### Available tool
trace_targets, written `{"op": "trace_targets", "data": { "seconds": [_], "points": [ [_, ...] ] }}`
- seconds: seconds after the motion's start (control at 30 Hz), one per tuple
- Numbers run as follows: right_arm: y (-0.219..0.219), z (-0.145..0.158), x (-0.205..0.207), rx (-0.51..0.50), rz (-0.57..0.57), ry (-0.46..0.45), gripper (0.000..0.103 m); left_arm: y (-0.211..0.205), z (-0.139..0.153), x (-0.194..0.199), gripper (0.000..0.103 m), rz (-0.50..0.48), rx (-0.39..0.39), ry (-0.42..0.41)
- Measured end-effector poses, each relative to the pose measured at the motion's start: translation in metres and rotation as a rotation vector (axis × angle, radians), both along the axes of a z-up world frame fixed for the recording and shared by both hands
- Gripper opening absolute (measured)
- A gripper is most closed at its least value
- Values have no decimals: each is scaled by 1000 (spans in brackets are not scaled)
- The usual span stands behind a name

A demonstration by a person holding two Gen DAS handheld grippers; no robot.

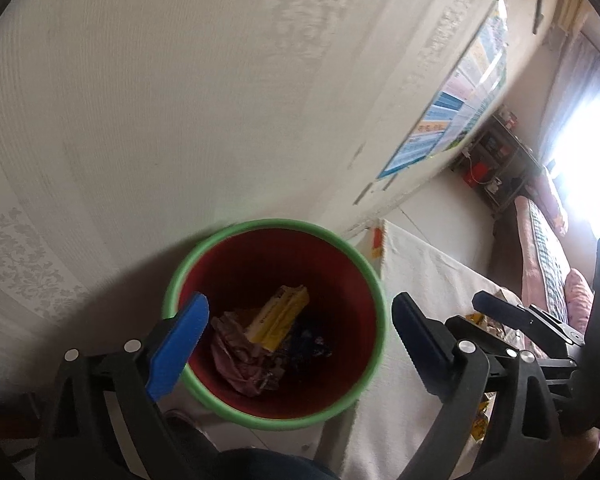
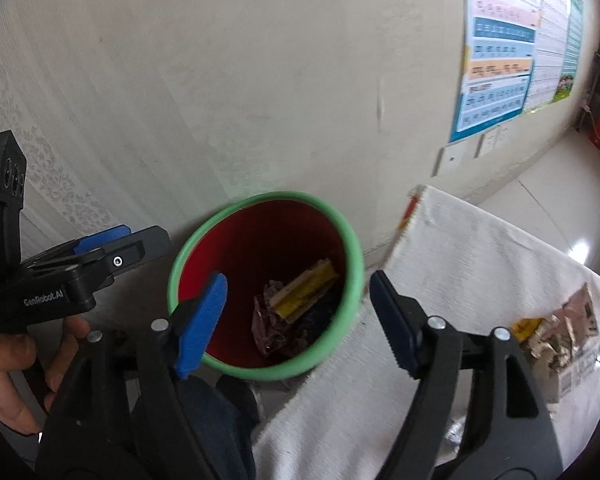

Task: Collect trash
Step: 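Carry both cartons over the red bucket and open both tools to drop them, then move both open tools back over the remaining wrappers on the table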

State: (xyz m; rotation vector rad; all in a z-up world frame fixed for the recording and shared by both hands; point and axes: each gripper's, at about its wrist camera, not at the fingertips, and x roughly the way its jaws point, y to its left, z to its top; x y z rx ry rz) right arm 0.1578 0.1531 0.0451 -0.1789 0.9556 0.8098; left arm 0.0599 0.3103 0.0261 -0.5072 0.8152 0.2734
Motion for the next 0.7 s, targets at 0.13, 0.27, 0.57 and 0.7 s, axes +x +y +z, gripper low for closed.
{"op": "trace_targets", "data": {
  "seconds": [0.13,0.27,0.57,0.7],
  "points": [
    [-28,6,-3,2,-42,-7,74,-25,8,3,90,-44,8,-11],
    [-61,10,-7,0,-91,-14,76,-50,14,5,90,-79,10,-18],
    [-142,15,-13,-9,-218,-31,78,-118,26,9,94,-186,38,-24],
    [-177,17,-16,-12,-273,-40,79,-145,31,11,95,-222,58,-27]
  ]
}}
